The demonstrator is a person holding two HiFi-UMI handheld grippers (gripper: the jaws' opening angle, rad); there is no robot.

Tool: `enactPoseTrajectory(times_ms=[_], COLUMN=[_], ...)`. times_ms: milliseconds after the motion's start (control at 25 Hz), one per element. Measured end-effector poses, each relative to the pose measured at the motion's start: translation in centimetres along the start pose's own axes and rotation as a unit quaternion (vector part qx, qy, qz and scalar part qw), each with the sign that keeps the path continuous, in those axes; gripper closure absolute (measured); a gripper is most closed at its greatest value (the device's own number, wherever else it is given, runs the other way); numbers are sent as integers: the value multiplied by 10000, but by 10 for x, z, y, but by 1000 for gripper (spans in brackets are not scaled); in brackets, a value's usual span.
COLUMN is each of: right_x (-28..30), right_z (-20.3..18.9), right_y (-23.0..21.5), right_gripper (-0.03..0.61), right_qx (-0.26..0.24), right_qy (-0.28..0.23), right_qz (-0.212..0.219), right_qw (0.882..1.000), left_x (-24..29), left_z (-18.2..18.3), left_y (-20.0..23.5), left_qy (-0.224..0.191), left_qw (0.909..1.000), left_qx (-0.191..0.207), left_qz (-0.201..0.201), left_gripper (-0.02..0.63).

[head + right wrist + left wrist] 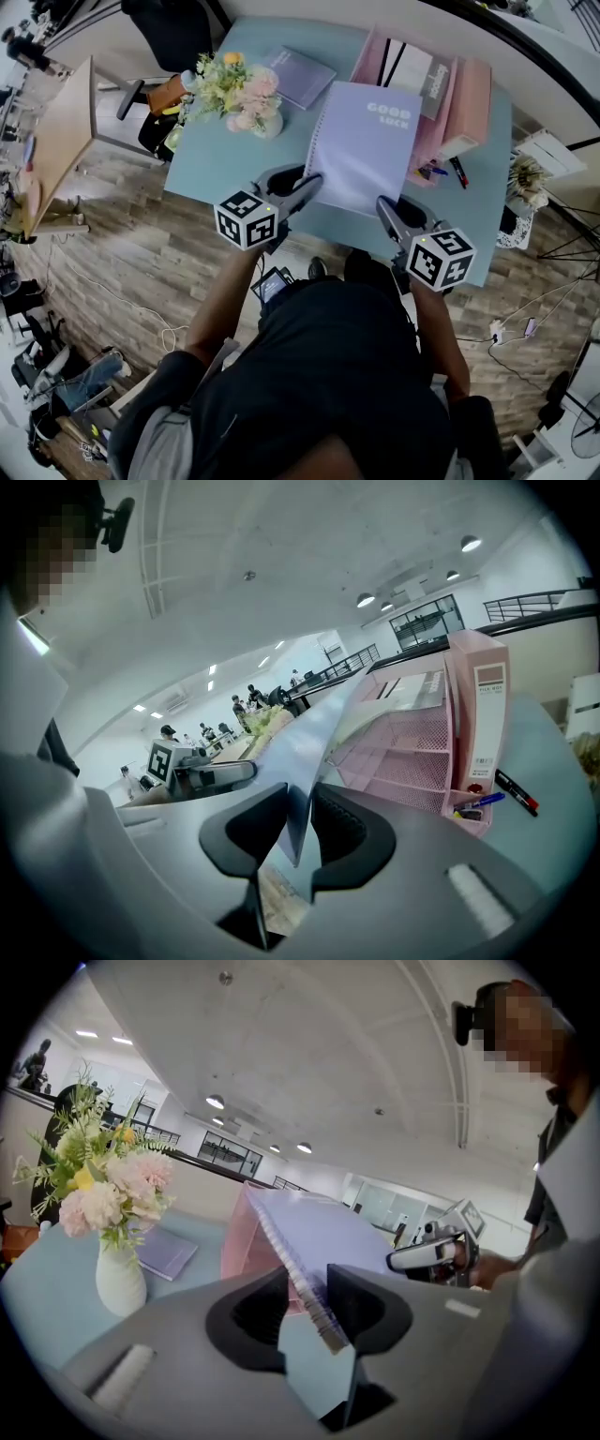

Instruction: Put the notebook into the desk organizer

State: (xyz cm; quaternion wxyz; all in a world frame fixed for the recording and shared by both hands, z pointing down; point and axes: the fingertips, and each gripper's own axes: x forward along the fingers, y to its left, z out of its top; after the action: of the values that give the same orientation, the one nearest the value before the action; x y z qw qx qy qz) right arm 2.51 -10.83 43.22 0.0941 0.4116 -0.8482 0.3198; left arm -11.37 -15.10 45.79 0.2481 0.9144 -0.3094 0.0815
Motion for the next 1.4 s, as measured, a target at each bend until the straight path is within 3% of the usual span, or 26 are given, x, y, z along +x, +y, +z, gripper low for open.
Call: enactPoseTrajectory(times_ms=[1400], right_x=[-34], right_z=[-79], right_y=[7], right_gripper=[497], right_qx=[145], right_qy=[273], right_qz=[-82], right_qw=[9995], left_x=[-26], left_z=[-69], left_y=[-45], left_qy=[384], left_qw=[9991], left_qx=[-35], left_qz=[201], left_gripper=[436])
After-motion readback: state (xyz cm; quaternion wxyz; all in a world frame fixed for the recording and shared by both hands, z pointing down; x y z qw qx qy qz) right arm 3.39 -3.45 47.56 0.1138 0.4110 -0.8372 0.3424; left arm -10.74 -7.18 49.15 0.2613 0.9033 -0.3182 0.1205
